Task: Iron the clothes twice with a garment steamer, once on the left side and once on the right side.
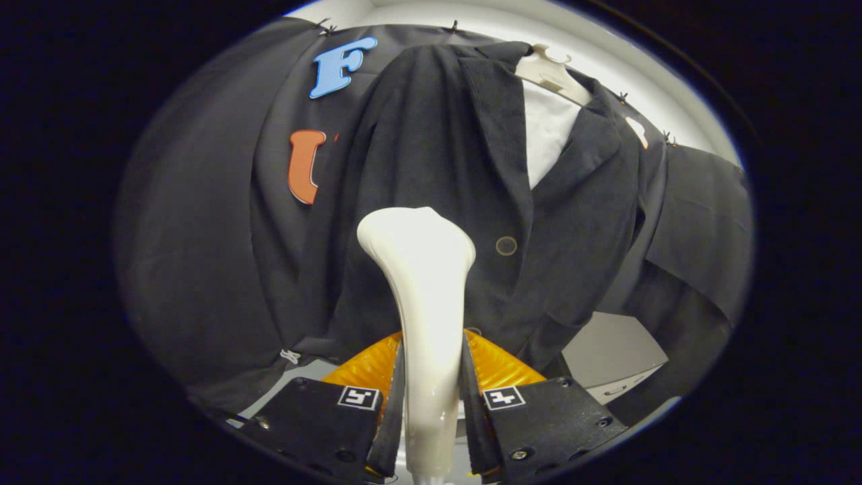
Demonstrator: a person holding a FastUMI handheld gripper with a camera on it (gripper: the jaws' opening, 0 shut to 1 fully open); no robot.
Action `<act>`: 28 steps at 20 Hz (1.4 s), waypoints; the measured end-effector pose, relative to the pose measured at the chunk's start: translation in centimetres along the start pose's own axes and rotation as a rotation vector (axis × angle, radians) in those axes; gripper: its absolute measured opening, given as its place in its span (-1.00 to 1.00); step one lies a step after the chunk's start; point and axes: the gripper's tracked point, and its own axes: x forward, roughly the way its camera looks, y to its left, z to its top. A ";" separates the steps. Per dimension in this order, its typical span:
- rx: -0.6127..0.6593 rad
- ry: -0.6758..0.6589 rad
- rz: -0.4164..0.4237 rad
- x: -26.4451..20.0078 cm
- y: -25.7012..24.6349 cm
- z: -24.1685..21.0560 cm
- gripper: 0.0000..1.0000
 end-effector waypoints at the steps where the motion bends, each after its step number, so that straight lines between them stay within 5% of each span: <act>1: -0.004 0.005 0.001 0.0 0.2 -0.5 -0.14; 28: -0.044 0.251 0.061 3.4 3.2 -16.0 -0.14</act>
